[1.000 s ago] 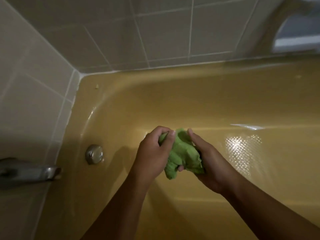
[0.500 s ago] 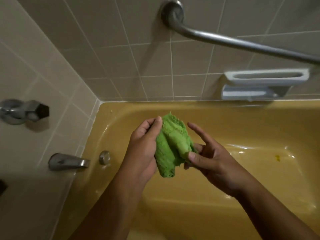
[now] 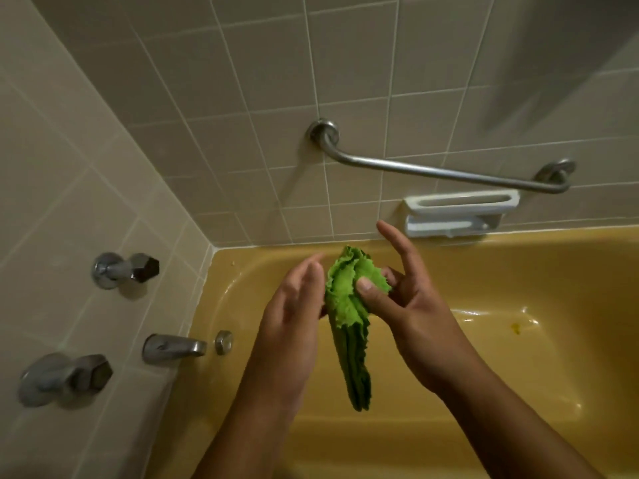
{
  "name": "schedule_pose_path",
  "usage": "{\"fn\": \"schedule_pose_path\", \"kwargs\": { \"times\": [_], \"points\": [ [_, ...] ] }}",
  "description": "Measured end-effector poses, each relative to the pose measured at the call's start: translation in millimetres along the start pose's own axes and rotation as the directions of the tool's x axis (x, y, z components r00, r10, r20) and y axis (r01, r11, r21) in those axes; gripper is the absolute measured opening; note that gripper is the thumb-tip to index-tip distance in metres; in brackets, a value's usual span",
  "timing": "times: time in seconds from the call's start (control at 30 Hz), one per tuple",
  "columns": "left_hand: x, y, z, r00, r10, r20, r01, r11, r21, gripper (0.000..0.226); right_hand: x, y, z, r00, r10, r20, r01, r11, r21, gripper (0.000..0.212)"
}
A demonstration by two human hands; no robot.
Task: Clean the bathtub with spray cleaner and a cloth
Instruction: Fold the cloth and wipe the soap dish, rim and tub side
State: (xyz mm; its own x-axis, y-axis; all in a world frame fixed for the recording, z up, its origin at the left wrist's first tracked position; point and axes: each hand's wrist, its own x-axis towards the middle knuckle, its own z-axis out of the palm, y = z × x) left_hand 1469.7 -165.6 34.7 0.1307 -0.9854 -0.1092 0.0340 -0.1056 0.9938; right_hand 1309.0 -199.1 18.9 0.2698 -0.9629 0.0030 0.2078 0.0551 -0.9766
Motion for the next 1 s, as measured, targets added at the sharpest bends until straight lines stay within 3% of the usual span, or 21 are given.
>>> {"fn": "schedule_pose_path", "kwargs": {
  "times": [0.1,0.23,0.33,0.43,0.53,0.67,0.73,0.8,0.83,0.93,1.0],
  "points": [
    [-5,3,5,0.986,0.039,0.164,-0.066,0.985,0.161,0.056,-6,-14,7,0.999,-0.025,-0.020,0.025,1.000,-0.006,0.072],
    [14,-4,-6,0.991,0.123,0.060,-0.130,0.981,0.145,0.024,-14,-24,8,0.986,-0.039,-0.161,0.049,0.997,0.063,0.068],
    [31,-11,-28,0.997,0.075,0.003,-0.075,0.996,0.057,0.021,-26,-34,3,0.955,-0.027,-0.294,0.063,0.992,0.113,0.061],
    [45,-15,-49,1.000,0.024,-0.006,-0.024,0.999,0.049,0.021,-38,-35,3,0.927,-0.049,-0.371,0.040,0.999,-0.032,0.056],
    [53,-17,-59,0.996,-0.033,0.081,0.036,0.999,-0.034,0.016,-47,-32,14,0.915,-0.098,-0.392,0.046,0.989,-0.142,0.054],
    [57,-9,-74,0.967,-0.068,0.247,0.106,0.984,-0.145,0.012,-54,-36,28,0.878,-0.188,-0.441,0.126,0.978,-0.166,0.053],
    [57,-7,-90,0.908,-0.034,0.417,0.056,0.998,-0.042,0.013,-55,-39,35,0.855,-0.242,-0.459,0.153,0.963,-0.223,0.054],
    [58,-6,-104,0.807,-0.060,0.588,-0.056,0.983,0.177,0.016,-54,-39,42,0.847,-0.280,-0.452,0.180,0.951,-0.252,0.057],
    [58,-4,-106,0.785,-0.078,0.615,-0.095,0.965,0.244,0.019,-53,-37,45,0.854,-0.289,-0.432,0.186,0.946,-0.267,0.057],
    [55,9,-86,0.809,-0.014,0.588,-0.178,0.947,0.267,0.035,-46,-35,57,0.891,-0.290,-0.349,0.173,0.929,-0.328,0.056],
    [50,12,-60,0.733,0.019,0.680,-0.257,0.933,0.251,0.045,-40,-39,63,0.901,-0.304,-0.310,0.172,0.905,-0.388,0.056]
  ]
}}
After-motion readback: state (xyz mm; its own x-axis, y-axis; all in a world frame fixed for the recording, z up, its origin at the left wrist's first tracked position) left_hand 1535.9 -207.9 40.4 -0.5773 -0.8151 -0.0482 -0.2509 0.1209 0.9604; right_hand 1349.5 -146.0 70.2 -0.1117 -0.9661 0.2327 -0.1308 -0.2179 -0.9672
